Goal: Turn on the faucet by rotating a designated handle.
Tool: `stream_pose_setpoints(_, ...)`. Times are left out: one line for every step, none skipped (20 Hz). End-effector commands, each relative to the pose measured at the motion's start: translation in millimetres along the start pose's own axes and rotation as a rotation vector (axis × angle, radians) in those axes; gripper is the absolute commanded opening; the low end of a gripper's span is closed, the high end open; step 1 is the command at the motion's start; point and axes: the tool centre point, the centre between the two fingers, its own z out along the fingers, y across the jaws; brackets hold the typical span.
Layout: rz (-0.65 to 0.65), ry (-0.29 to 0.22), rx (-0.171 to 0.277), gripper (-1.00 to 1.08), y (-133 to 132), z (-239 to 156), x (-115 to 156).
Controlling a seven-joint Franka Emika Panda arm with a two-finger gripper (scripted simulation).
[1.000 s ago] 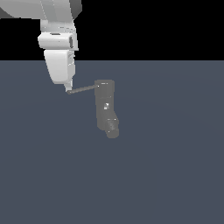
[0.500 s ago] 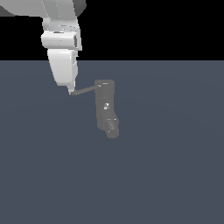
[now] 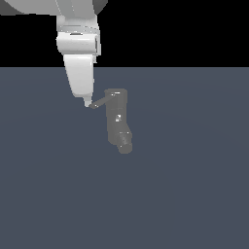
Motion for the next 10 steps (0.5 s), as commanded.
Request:
stream_pose_setpoints(0.01, 0.002, -0.002, -1.0, 7.9, -0.2, 12.1)
stream_pose_setpoints(0.01, 0.002, -0.002, -1.0, 10.5, -0.2, 14.6)
stream_pose_setpoints(0.01, 0.002, -0.003, -1.0, 13.0, -0.1, 16.8)
stream_pose_setpoints(0.01, 0.002, -0.003, -1.0, 15.7, -0.2, 19.4)
stream_pose_setpoints(0.01, 0.002, -0.003, -1.0, 18.3, -0.3, 21.9)
stream_pose_setpoints(0.01, 0.002, -0.003, -1.0, 21.0, -0.3, 24.5)
stream_pose_setpoints(0.01, 0.002, -0.003, -1.0, 23.7, -0.4, 27.0)
stream_pose_setpoints(0.009, 0.002, -0.003, -1.0, 26.3, -0.3, 29.3)
stream_pose_setpoints(0.009, 0.002, -0.003, -1.0, 29.0, -0.3, 31.9)
stream_pose_setpoints(0.009, 0.002, -0.003, -1.0, 31.7, -0.4, 34.6)
